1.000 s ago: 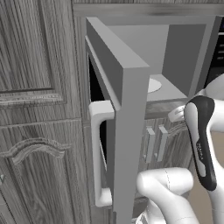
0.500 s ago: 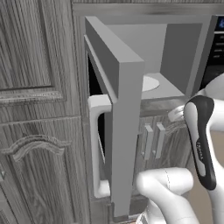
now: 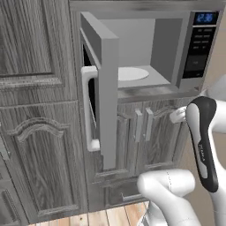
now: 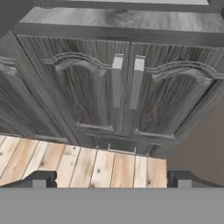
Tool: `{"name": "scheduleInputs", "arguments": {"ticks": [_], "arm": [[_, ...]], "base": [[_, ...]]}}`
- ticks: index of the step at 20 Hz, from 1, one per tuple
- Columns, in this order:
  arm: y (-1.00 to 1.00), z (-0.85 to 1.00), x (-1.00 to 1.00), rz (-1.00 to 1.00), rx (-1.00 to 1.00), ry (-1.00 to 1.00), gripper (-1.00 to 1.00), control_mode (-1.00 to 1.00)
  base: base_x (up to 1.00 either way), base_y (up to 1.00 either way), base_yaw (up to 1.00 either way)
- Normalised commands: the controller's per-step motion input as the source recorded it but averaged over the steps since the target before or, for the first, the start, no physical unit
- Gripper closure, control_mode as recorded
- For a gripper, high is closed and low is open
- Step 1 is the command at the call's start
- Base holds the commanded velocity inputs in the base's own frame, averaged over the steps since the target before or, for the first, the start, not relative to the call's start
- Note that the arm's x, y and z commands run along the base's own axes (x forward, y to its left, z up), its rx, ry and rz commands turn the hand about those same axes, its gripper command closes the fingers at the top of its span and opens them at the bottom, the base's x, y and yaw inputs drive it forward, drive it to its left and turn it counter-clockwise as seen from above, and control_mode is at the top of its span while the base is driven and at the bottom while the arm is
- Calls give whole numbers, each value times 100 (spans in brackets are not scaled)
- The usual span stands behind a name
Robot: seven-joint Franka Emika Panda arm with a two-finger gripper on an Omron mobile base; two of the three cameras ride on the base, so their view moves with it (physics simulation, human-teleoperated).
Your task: Place the sponge inside the microwave to prepare for sanitizing.
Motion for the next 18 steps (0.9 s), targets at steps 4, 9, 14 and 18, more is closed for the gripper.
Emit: {"name": "scheduleInputs", "arguments": {"ticks": [4, 9, 14, 18], "arm": [[0, 0, 0, 0, 0, 0, -100, 100], [0, 0, 0, 0, 0, 0, -100, 100], [0, 0, 0, 0, 0, 0, -100, 100], [0, 0, 0, 0, 0, 0, -100, 100]], "base": [[-52, 0, -1], [-46, 1, -1], [-49, 16, -12], [-11, 25, -30]]}}
